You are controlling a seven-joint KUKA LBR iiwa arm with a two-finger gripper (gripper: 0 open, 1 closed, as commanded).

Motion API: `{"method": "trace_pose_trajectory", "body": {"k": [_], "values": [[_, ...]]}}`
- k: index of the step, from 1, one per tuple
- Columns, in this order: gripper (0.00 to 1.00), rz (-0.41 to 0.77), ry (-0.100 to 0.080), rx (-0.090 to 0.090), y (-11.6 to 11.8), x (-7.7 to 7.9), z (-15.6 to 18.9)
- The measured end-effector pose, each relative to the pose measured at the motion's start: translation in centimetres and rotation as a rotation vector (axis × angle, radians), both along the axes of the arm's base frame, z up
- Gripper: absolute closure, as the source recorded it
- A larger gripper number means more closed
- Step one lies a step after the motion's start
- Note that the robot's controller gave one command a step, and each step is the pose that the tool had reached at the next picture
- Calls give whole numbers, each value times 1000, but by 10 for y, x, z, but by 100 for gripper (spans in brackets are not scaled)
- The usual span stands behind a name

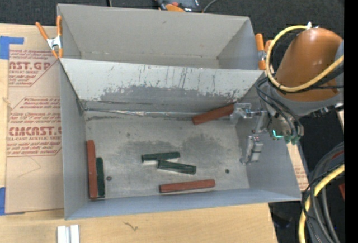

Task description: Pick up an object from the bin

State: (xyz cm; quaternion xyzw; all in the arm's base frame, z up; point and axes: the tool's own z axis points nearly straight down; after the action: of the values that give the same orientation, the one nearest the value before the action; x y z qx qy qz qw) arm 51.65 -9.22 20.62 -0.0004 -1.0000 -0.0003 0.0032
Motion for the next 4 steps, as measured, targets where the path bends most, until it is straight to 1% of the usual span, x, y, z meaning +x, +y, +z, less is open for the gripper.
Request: {"method": "trace_pose_trajectory", "body": {"k": [1, 2, 3, 4], "values": [[0, -19, 3, 2, 51, -30, -124], [0, -36, -5, 1, 97, 0, -136], [0, 310, -8, 1, 110, -8, -133], [100, 309, -7, 1, 110, -8, -133]]}}
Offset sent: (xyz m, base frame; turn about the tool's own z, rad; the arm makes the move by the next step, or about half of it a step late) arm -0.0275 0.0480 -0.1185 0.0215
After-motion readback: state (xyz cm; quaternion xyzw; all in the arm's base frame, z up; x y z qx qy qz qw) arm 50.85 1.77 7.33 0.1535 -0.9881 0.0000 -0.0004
